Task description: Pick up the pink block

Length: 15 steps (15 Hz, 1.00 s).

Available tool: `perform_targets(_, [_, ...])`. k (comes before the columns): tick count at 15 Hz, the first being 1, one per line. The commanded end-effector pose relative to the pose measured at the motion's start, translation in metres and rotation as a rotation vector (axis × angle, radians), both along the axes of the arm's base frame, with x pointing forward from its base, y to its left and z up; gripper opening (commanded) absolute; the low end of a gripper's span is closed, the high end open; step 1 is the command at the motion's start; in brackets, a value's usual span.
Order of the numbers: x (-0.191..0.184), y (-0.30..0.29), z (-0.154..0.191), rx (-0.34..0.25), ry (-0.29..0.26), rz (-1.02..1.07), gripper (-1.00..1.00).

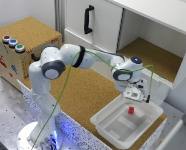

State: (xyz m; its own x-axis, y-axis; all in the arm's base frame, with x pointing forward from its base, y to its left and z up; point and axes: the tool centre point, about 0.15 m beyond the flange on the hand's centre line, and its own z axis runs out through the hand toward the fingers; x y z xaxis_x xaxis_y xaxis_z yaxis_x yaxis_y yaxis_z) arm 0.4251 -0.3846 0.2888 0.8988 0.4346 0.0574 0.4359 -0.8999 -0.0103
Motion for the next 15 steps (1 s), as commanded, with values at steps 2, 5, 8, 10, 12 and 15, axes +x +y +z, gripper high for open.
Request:
perform_targets(2, [0.015,-0.023,-0.02,0.131,0.005,0.069,1.0])
perform_targets(5, [0.012,-0.009,-0.039,0.064,0.035,0.156,1.0])
perform_targets(8, [0.024,-0.004,-0.048,0.023,0.04,0.209,1.0])
perform_targets(10, [0.029,-0.005,-0.054,0.004,0.044,0.216,1.0])
perform_targets(12, [0.027,-0.009,-0.061,-0.015,0.052,0.213,1.0])
perform_targets(15, [0.024,-0.007,-0.069,-0.023,0.059,0.209,1.0])
